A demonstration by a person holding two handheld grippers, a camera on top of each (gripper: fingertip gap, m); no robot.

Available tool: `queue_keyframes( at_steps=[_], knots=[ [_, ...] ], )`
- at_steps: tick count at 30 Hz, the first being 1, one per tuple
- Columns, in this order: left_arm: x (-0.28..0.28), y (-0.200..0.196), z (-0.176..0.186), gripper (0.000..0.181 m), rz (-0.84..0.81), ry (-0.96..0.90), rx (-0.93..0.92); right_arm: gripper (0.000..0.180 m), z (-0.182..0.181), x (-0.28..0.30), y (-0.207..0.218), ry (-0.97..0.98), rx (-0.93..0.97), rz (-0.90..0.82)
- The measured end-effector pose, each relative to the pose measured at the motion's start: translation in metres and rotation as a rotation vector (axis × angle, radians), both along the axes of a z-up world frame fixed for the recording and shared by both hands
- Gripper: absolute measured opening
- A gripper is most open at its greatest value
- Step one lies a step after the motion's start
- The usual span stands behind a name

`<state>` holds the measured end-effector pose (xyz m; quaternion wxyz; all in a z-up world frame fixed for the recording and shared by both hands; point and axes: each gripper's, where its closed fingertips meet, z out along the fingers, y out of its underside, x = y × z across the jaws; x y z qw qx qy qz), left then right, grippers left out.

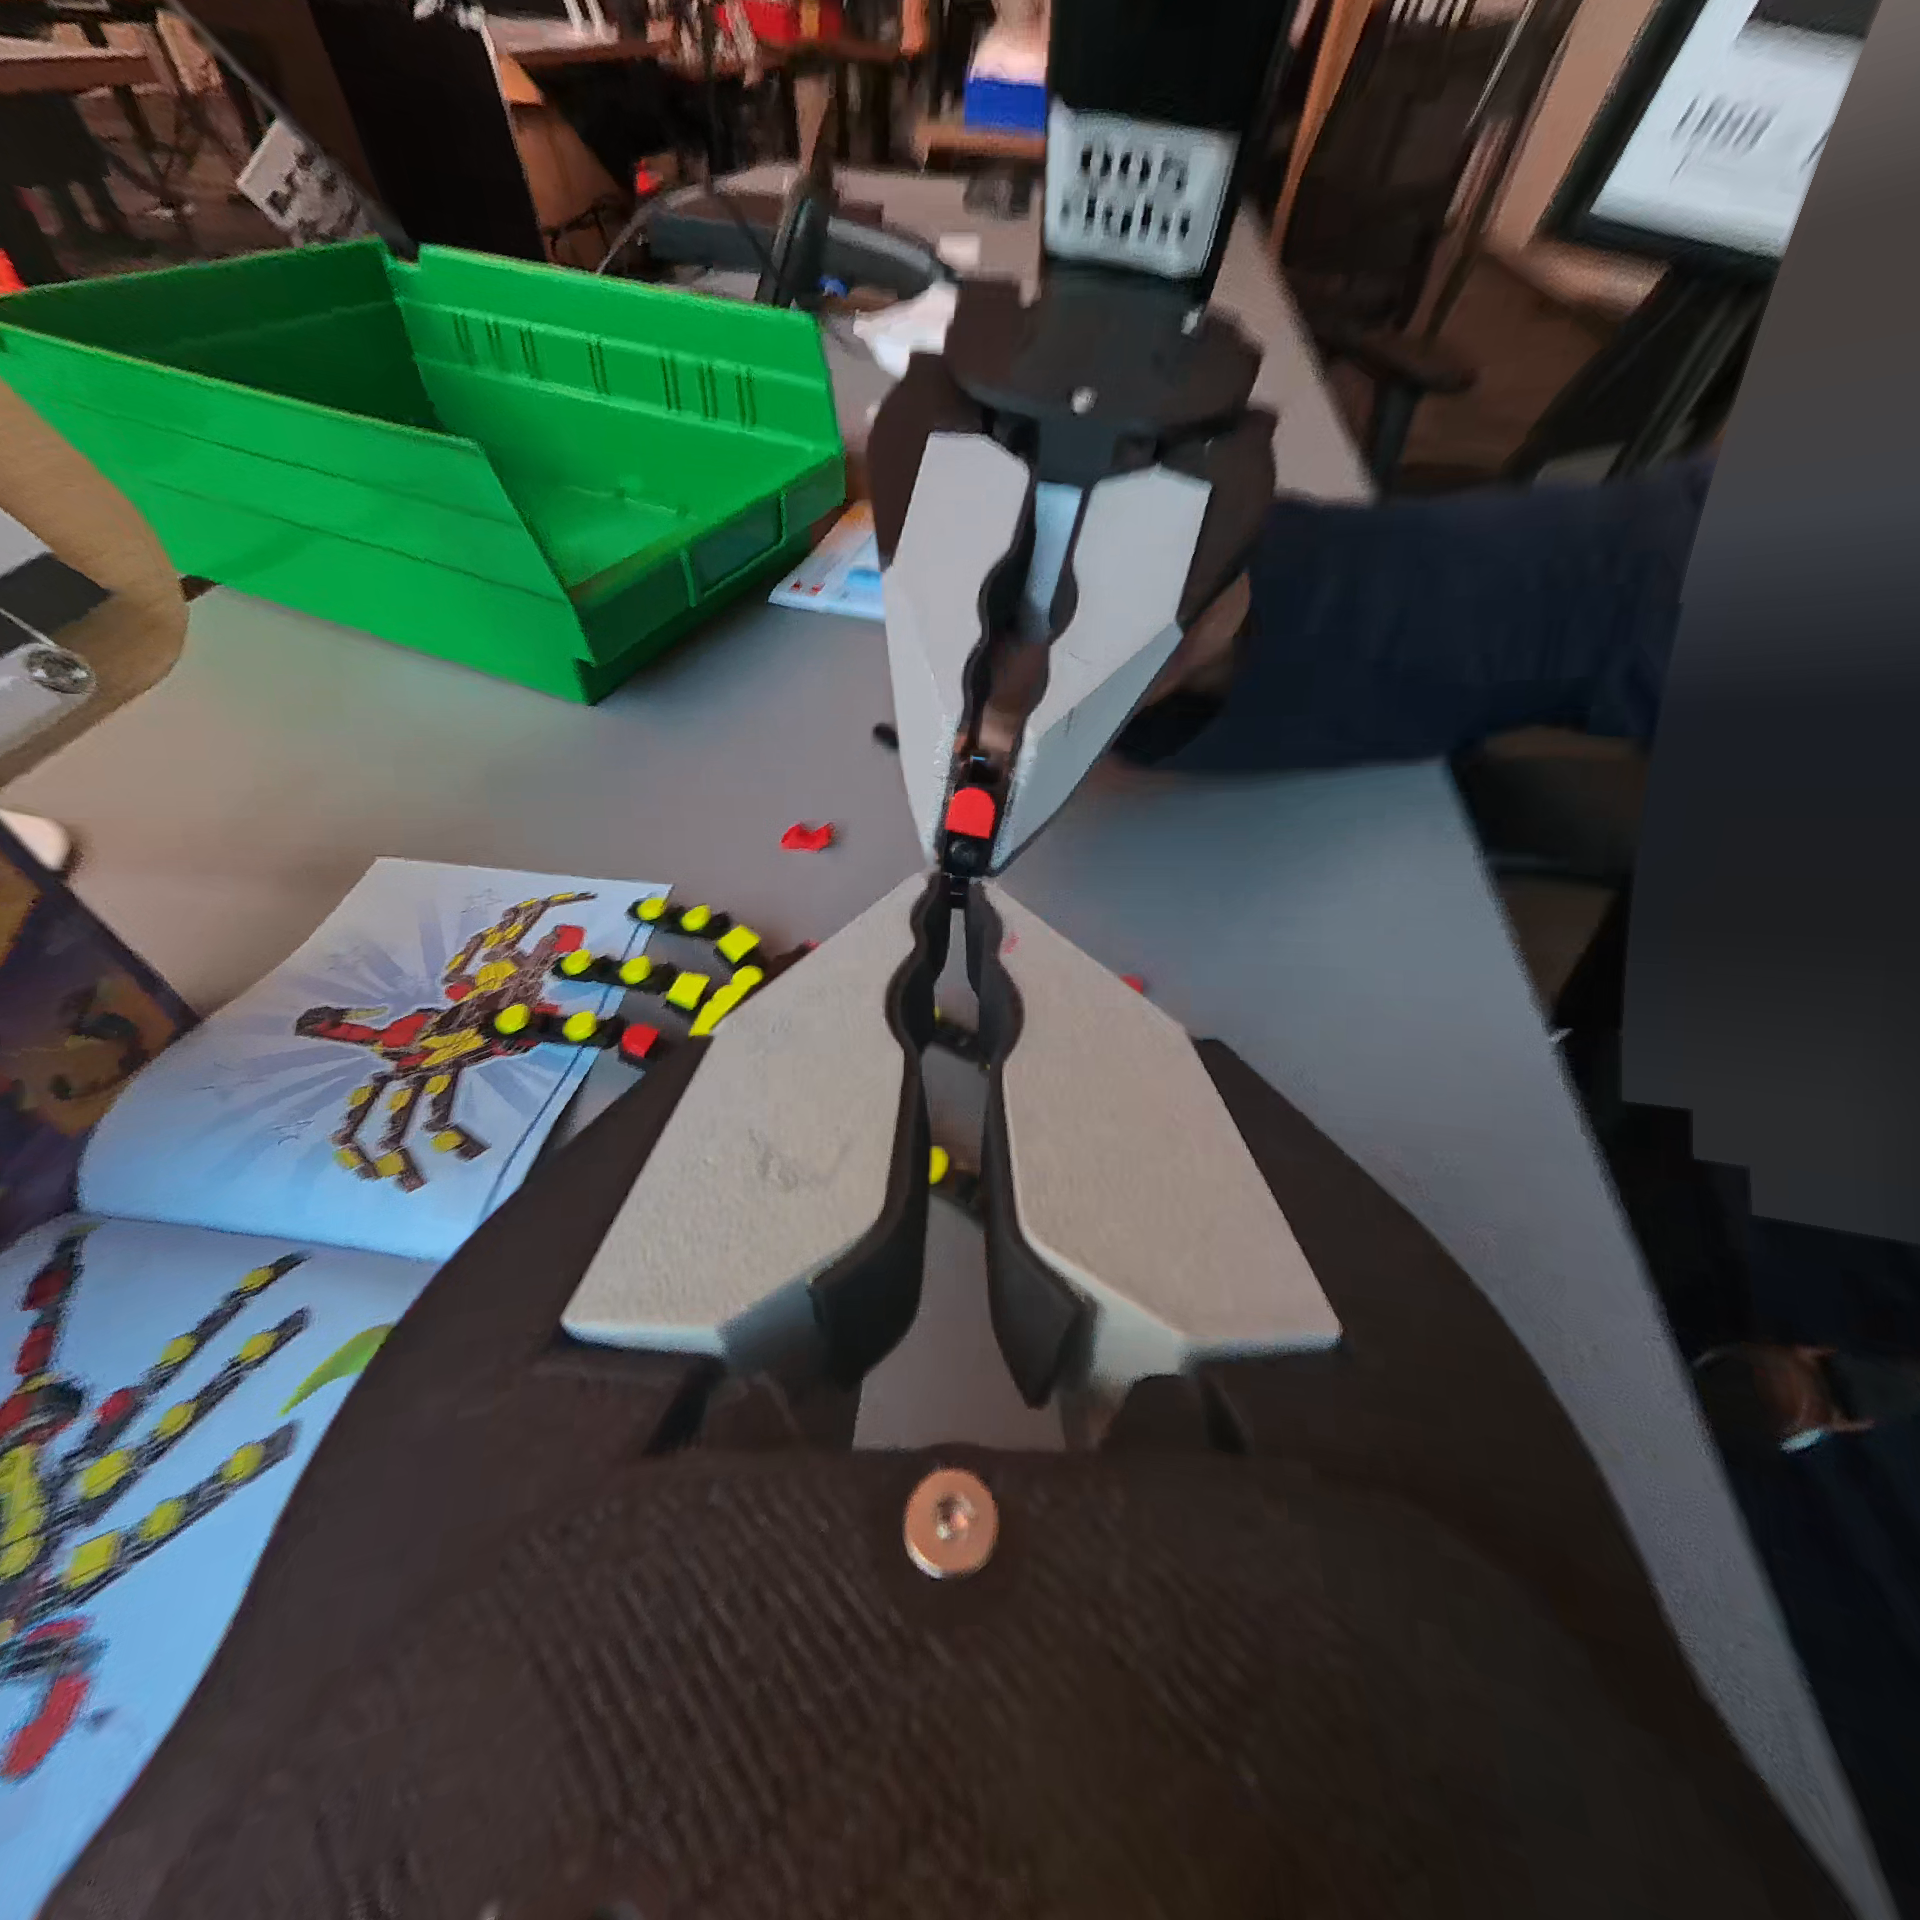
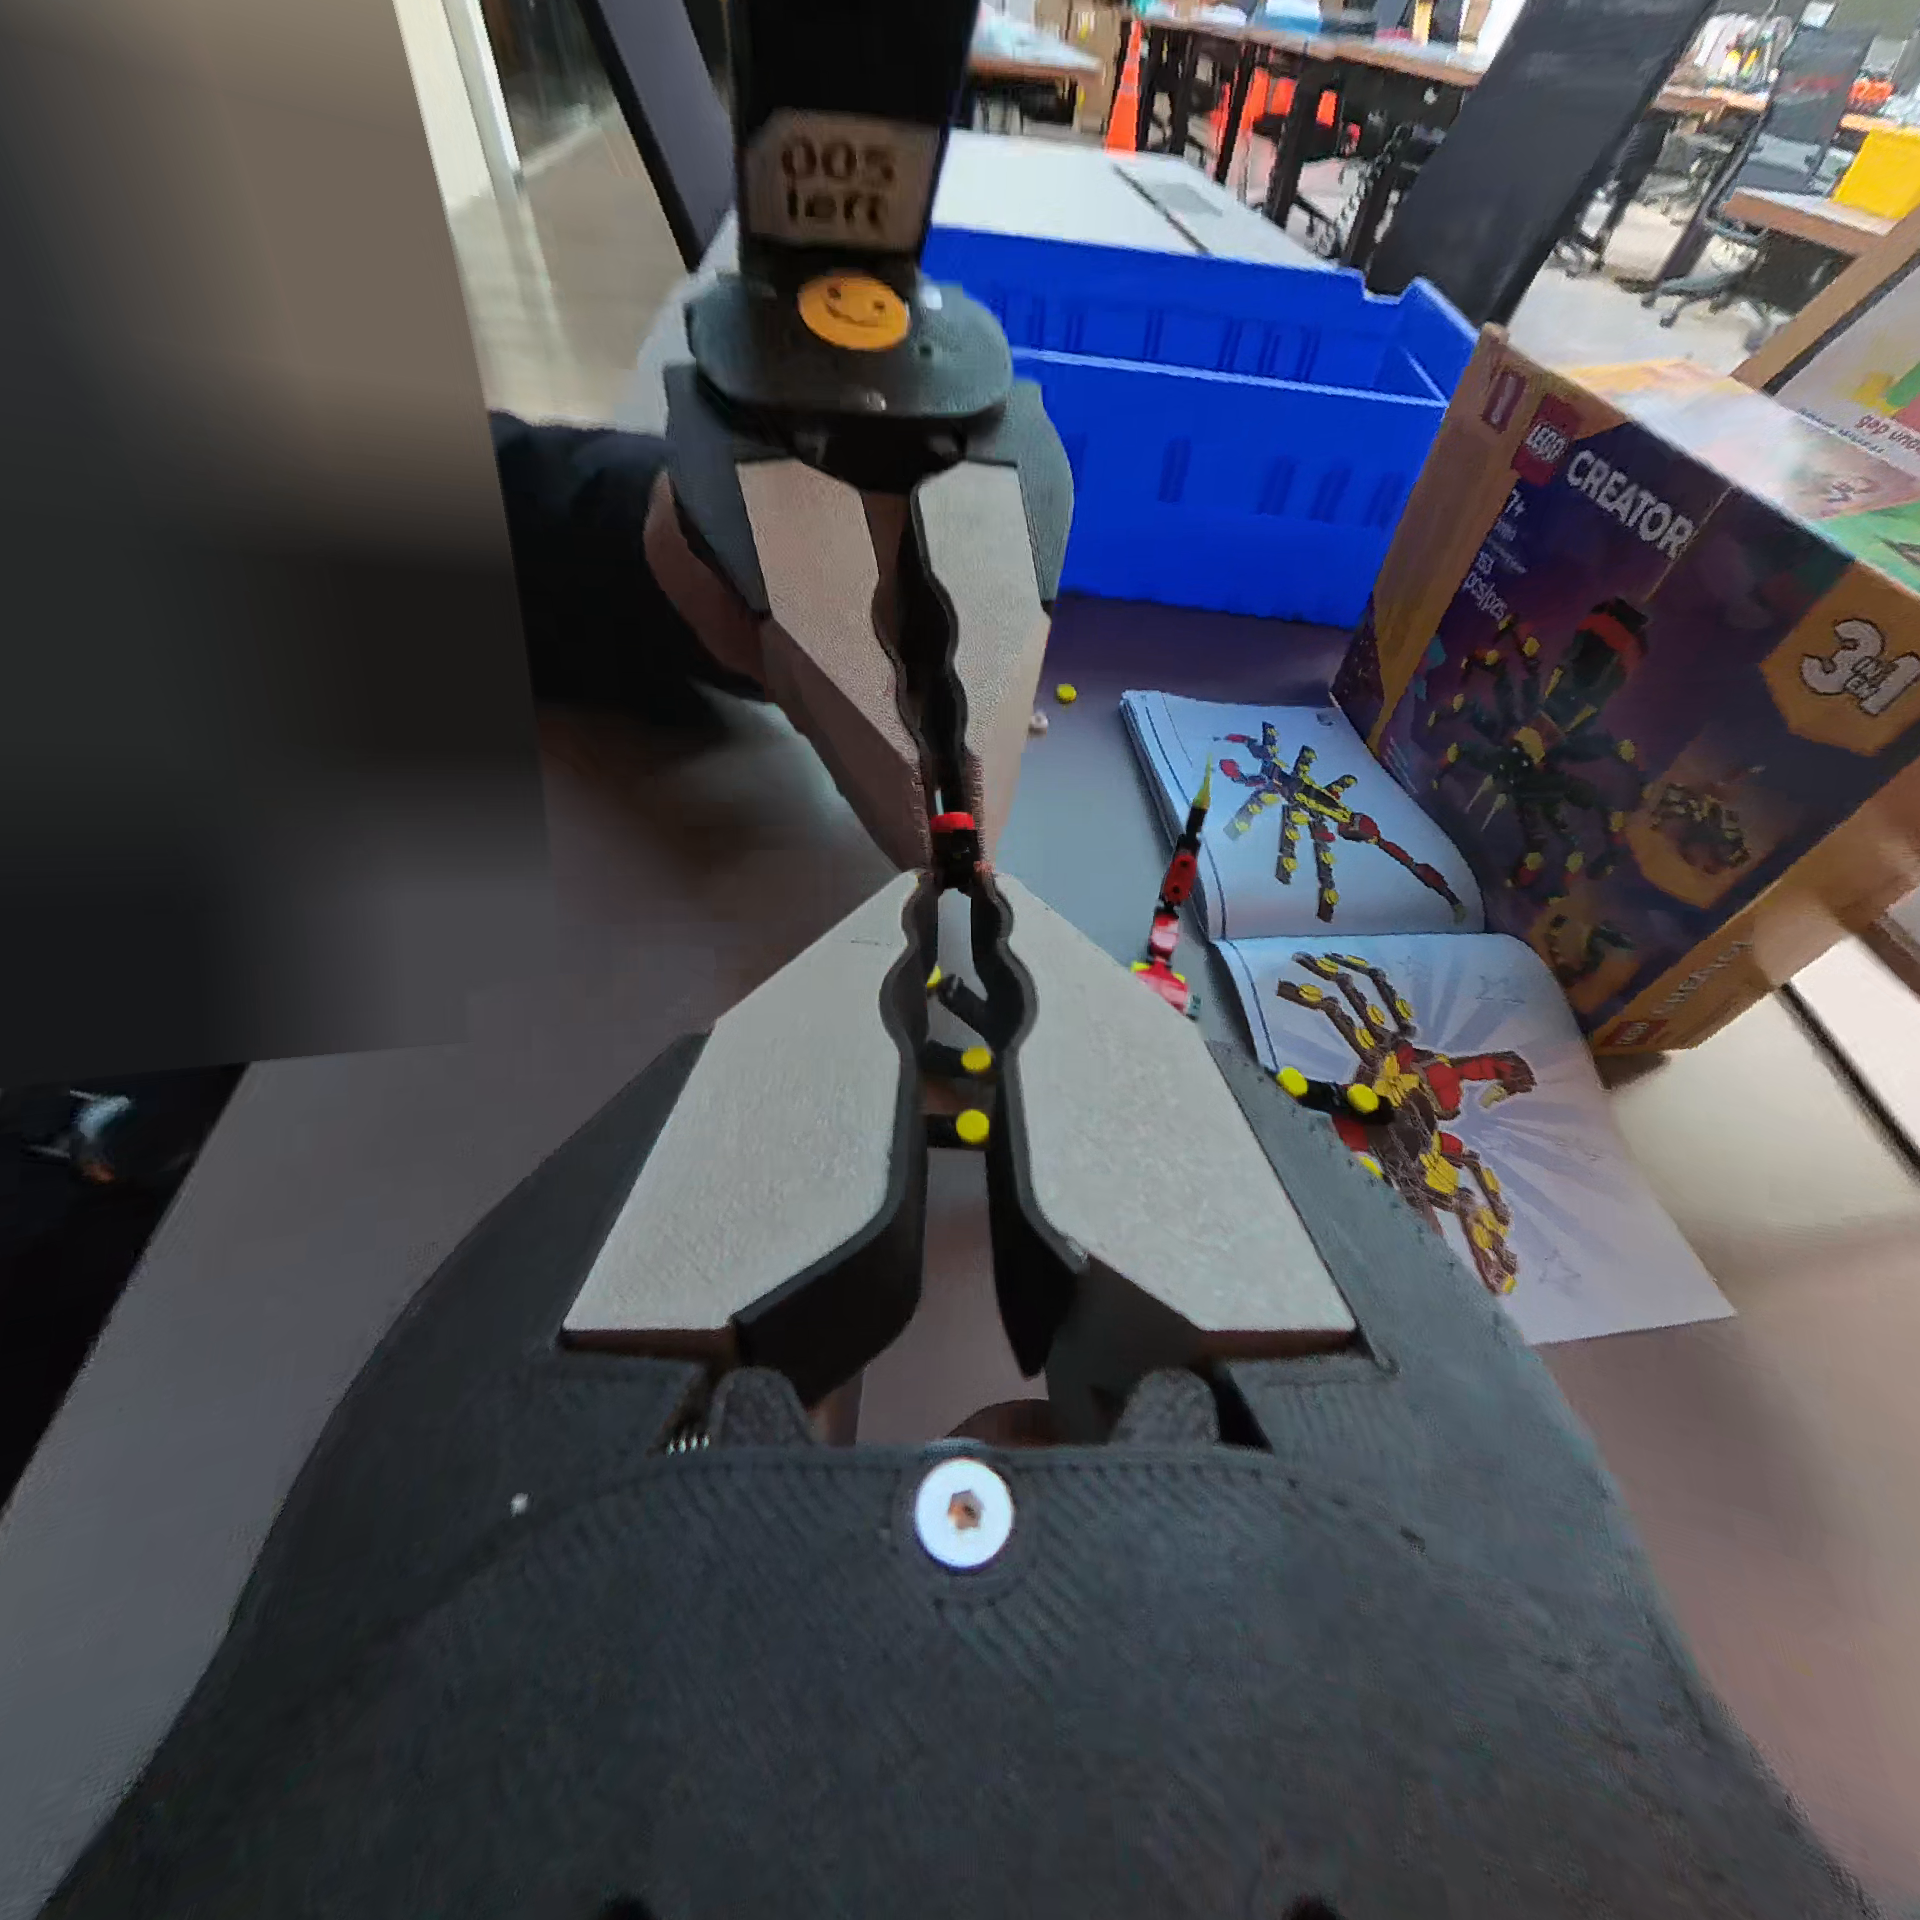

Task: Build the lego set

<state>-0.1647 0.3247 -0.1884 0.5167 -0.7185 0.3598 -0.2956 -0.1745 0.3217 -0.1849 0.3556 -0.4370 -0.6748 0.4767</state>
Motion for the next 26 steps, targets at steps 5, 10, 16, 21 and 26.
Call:
queue_keyframes(
  at_steps=[5,10,16,21,26],
  knots=[
    [-0.006,0.006,-0.023,0.0,0.057,0.206,0.038,0.0,-0.035,0.002,0.013,-0.183,0.318,-0.087],
    [-0.023,0.004,0.016,0.0,0.086,0.042,0.079,0.0,-0.017,-0.001,0.006,-0.049,0.184,-0.057],
    [-0.014,0.008,0.013,0.0,0.025,-0.231,-0.125,0.0,0.015,0.004,0.019,0.133,-0.024,-0.093],
    [-0.007,0.006,0.02,0.0,-0.036,-0.415,-0.229,0.01,0.02,0.001,0.011,0.151,-0.122,-0.065],
    [-0.001,0.003,0.029,0.0,-0.087,-0.531,-0.25,0.0,0.021,-0.001,0.007,0.185,-0.068,-0.078]
  ],
)
